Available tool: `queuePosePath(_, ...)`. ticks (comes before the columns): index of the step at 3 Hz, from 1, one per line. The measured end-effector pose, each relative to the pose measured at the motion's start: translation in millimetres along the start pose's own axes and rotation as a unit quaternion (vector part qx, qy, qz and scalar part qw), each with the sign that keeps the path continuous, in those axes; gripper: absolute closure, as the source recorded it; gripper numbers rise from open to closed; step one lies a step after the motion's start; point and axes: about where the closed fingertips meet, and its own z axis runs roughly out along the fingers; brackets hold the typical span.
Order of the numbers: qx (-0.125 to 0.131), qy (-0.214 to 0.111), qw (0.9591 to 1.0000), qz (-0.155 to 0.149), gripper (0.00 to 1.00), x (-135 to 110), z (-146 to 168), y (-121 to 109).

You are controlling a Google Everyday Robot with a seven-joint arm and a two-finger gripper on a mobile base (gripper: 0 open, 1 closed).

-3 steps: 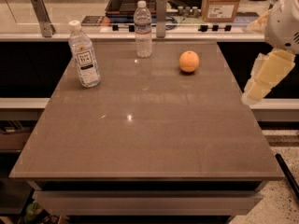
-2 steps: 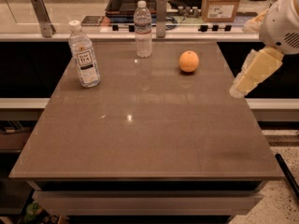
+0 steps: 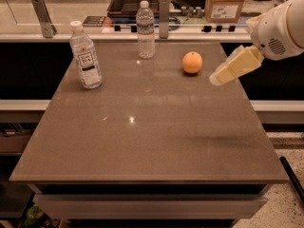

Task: Pick water bottle

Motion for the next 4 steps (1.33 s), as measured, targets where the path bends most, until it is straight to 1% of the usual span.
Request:
queuePosePath(1,0.039,-0.05,0.9977,0.022,0.0,-13.8,11.7,-13.0)
queuePosePath(2,0.067,-0.071,0.995,0.022,0.0,-25.7,8.5,-26.6)
queuePosePath(3,0.067,-0.071,0.995,0.022,0.0,-26.1,8.6,-26.6)
queuePosePath(4,0.064,-0.09,0.9937,0.023,0.0,-38.6,26.1,-33.9)
